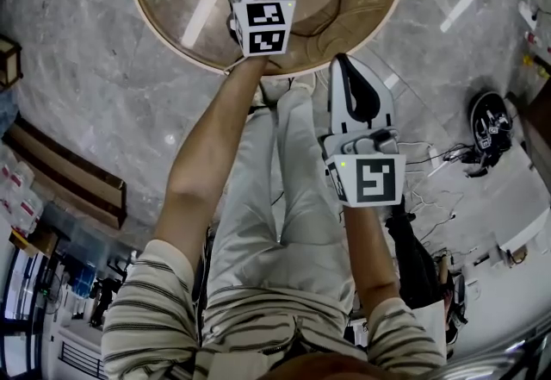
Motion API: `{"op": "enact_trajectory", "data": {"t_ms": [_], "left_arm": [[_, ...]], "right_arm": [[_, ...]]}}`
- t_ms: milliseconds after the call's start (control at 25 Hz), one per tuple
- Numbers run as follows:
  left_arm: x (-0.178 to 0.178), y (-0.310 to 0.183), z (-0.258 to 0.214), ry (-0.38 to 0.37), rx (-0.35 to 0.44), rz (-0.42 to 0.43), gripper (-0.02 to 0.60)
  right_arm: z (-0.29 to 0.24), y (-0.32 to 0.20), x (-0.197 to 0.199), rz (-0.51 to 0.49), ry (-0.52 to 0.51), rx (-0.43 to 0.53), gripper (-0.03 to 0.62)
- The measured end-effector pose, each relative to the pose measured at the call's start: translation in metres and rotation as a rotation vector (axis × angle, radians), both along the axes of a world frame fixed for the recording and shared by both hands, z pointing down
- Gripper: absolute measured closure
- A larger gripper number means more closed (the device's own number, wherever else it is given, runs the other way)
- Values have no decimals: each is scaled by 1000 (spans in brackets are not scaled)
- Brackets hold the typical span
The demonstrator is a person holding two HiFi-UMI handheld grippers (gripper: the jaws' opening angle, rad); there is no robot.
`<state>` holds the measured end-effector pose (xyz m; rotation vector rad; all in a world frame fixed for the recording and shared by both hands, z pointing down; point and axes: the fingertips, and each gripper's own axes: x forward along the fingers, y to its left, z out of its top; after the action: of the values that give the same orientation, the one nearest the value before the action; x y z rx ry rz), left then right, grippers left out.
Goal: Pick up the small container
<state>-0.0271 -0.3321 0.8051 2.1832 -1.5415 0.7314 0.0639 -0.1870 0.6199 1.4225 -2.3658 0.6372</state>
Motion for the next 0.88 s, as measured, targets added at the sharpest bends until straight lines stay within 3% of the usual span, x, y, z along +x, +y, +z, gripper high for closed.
{"op": "enact_trajectory", "data": {"t_ms": [360, 880], "left_arm": [[2, 18, -23, 7, -8, 21, 252], [-13, 48, -128, 61, 31, -20, 252]], "right_arm": [[-16, 5, 4, 13, -3, 21, 585], [-81, 14, -5, -4, 4, 78, 585]]}}
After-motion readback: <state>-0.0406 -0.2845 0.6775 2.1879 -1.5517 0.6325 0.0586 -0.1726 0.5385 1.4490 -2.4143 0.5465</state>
